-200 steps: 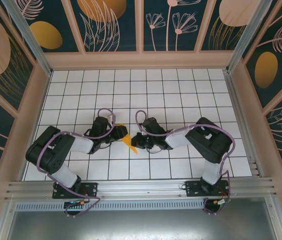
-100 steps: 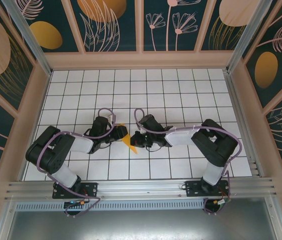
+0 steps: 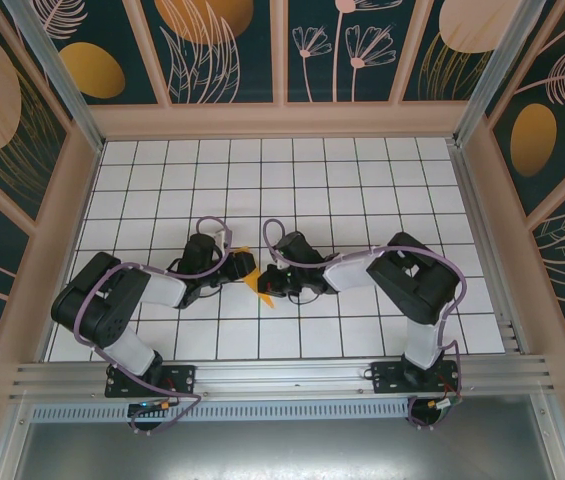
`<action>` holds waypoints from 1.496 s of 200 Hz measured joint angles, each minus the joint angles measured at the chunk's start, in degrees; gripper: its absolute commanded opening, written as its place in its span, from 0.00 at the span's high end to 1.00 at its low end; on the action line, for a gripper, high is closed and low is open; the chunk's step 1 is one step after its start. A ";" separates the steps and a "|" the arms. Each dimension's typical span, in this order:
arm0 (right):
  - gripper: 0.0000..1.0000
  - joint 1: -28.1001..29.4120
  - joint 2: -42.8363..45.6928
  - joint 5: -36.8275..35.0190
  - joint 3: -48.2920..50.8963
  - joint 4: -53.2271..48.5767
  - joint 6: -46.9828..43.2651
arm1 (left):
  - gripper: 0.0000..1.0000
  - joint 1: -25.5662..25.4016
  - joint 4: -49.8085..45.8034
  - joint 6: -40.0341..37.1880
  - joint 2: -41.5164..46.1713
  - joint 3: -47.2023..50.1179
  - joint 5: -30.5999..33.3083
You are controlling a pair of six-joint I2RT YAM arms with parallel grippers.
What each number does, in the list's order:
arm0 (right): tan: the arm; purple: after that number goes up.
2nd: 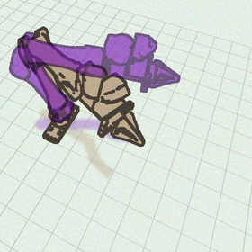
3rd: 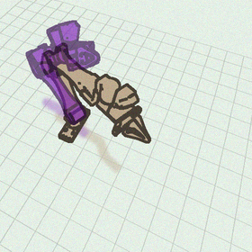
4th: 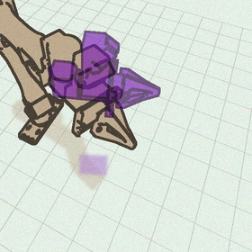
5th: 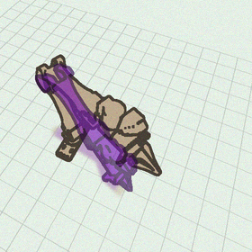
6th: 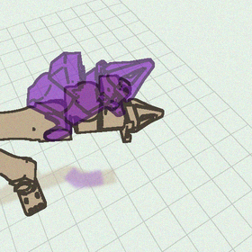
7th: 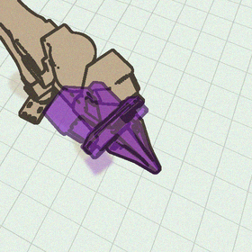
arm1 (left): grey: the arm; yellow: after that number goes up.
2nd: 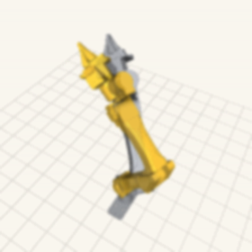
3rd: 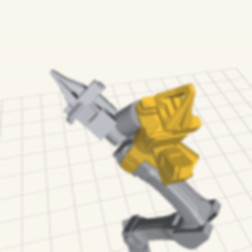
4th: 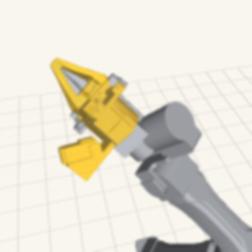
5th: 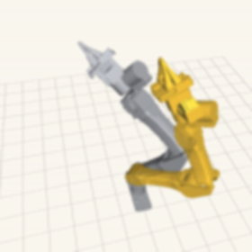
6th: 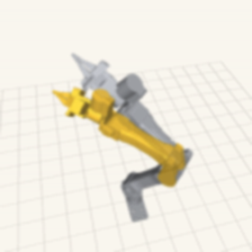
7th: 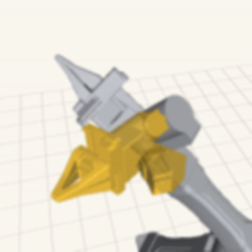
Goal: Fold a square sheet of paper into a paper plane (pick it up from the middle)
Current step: Fold the wing for the fifth time at the center of the table.
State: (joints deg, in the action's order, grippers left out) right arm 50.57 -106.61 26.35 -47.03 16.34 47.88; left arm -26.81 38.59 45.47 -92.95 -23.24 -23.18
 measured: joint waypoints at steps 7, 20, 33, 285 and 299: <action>1.00 0.07 0.07 -0.31 0.28 0.44 -0.02 | 0.60 0.24 0.52 -0.20 0.00 0.28 -0.35; 1.00 0.15 0.17 -0.63 0.59 0.94 -0.02 | 0.59 0.90 1.46 -0.48 0.00 0.76 -0.92; 1.00 0.26 0.22 -0.92 0.66 1.01 -0.04 | 0.58 1.88 1.92 -0.50 0.00 1.05 -1.66; 1.00 0.90 0.48 -2.38 -0.57 -1.66 -1.09 | 0.52 13.42 -17.25 -2.49 5.20 -5.86 4.61; 1.00 0.92 0.48 -2.43 -0.57 -1.70 -1.09 | 0.52 13.42 -17.99 -2.64 6.58 -6.29 4.35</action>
State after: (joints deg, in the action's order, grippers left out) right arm 51.48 -106.13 23.92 -47.59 14.63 46.78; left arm -13.39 20.60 42.83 -86.37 -29.54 -18.83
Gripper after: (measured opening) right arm 0.067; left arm 0.478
